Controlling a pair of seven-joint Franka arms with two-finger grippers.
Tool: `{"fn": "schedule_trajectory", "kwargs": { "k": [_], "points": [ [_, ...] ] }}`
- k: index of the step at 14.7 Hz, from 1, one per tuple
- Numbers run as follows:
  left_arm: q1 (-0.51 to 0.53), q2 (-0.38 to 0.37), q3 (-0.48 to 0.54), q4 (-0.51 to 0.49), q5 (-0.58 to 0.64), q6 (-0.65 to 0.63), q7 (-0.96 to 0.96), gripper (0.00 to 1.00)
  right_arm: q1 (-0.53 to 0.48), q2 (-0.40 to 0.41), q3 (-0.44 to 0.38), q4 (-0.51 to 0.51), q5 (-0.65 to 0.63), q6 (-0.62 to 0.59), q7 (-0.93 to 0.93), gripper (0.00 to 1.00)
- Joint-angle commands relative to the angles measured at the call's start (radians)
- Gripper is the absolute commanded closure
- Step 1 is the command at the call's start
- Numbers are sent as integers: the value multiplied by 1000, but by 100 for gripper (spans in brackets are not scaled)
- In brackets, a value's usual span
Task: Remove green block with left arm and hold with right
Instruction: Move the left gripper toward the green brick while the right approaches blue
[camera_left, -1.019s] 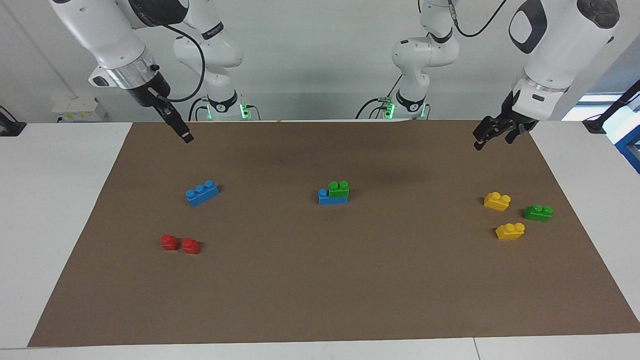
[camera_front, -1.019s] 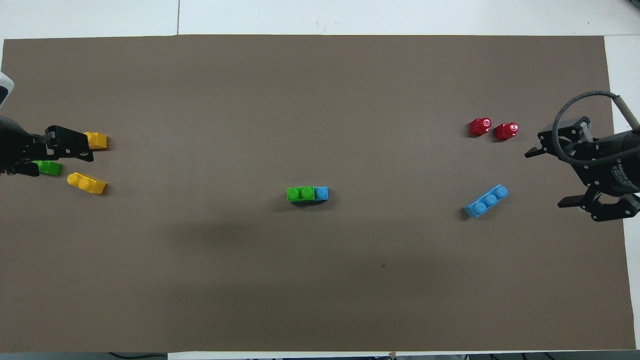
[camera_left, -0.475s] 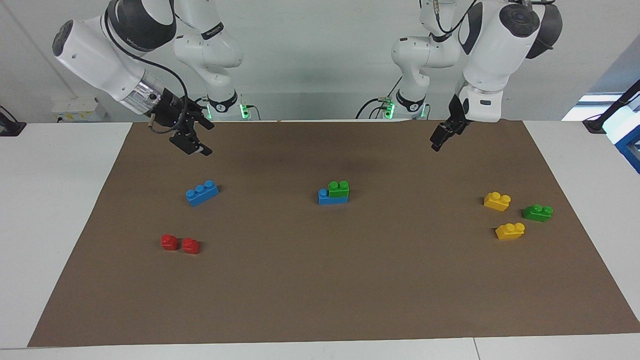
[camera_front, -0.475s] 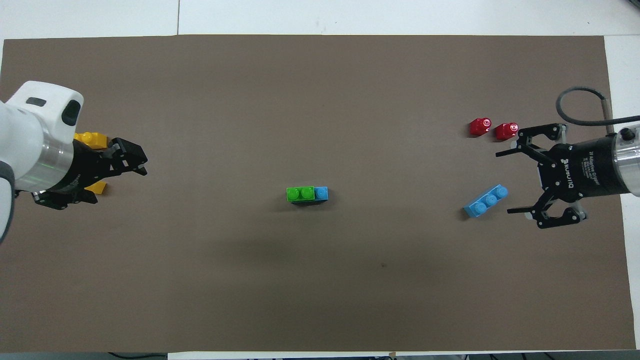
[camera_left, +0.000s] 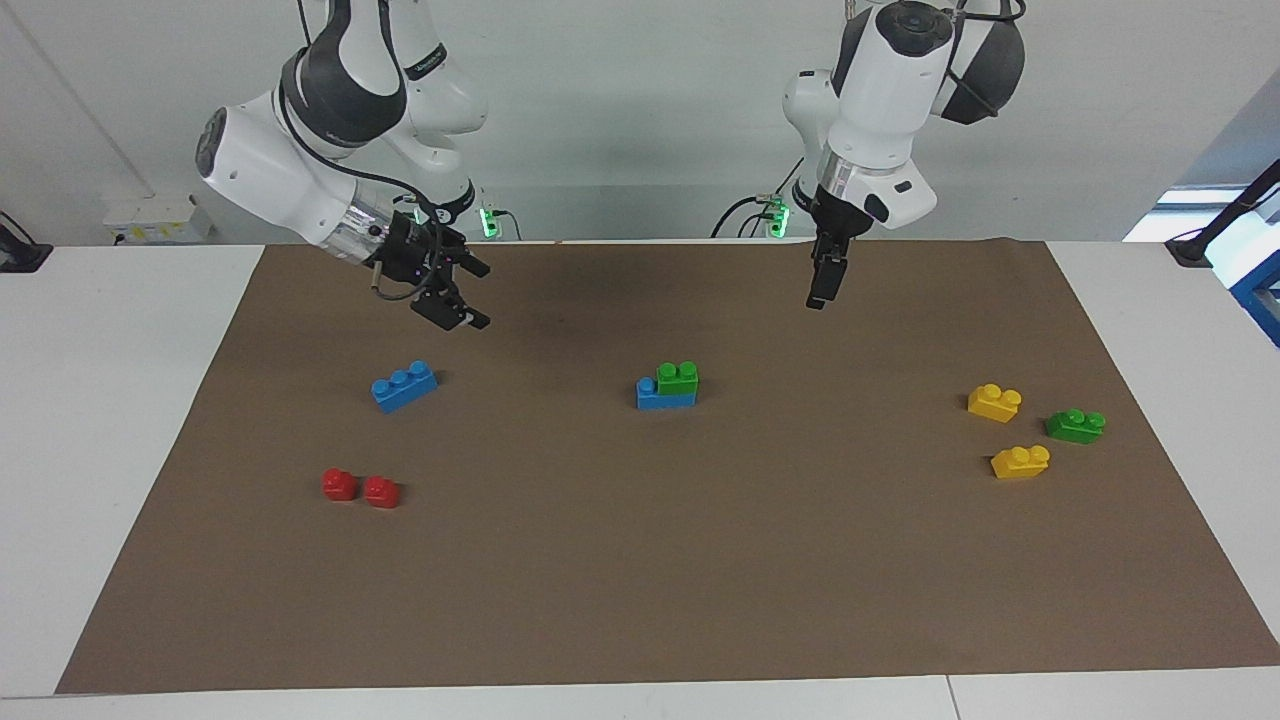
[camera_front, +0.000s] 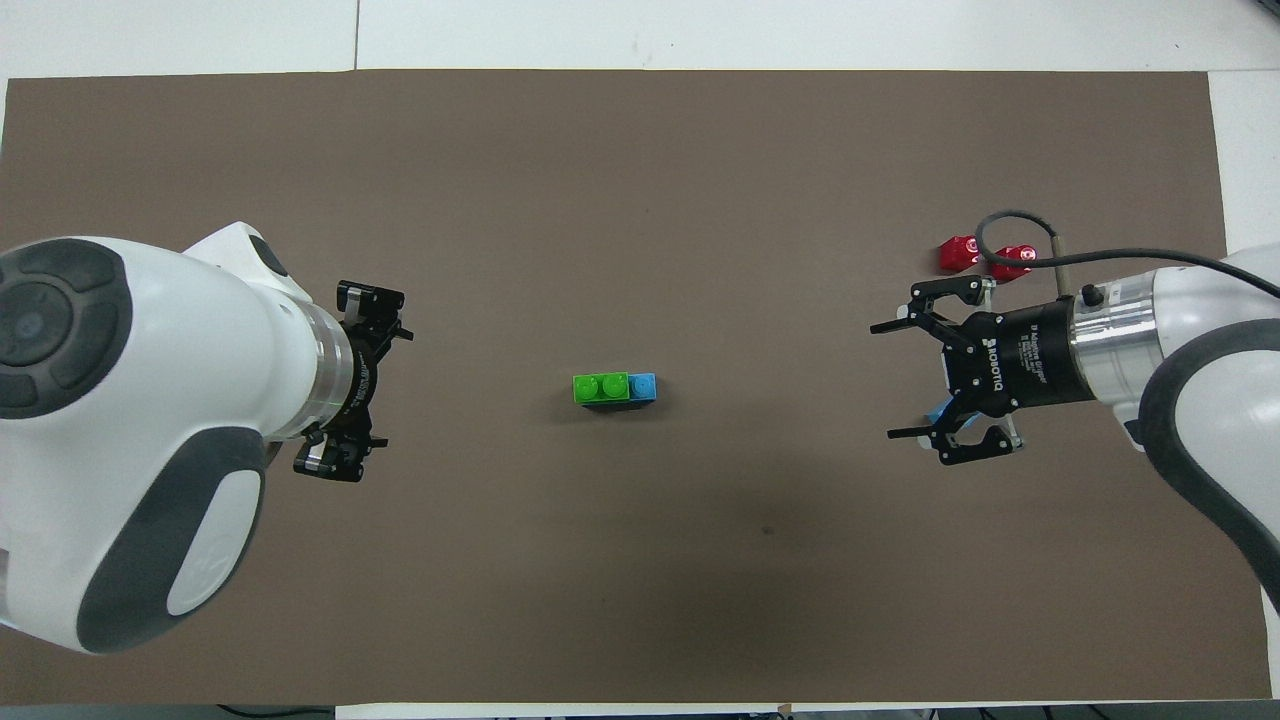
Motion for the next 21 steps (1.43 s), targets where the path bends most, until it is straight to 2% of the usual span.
{"fn": "schedule_trajectory", "kwargs": {
  "k": [1,4,6,9,12,15,19,21],
  "points": [
    [-65,-47,16,-80,0,76,-180,0,-17,7,-2,-62,74,28,-94,0],
    [-115,-42,15,-105,2,95,-245,0,-10,21,0,-105,136,57,-169,0],
    [-161,6,16,-114,2,163,-349,0,16,23,-2,-153,205,92,-235,0],
    [-194,69,16,-109,3,214,-440,0,29,55,1,-150,235,115,-245,0],
    [-201,119,16,-110,3,289,-527,0,94,90,1,-148,242,200,-243,0],
    [-223,158,16,-106,5,308,-538,0,165,142,0,-122,253,292,-168,0],
    [-223,163,16,-109,6,345,-587,0,214,184,1,-116,253,384,-153,0],
    [-227,200,16,-97,14,345,-619,0,237,219,1,-101,255,419,-153,0]
  ]
}}
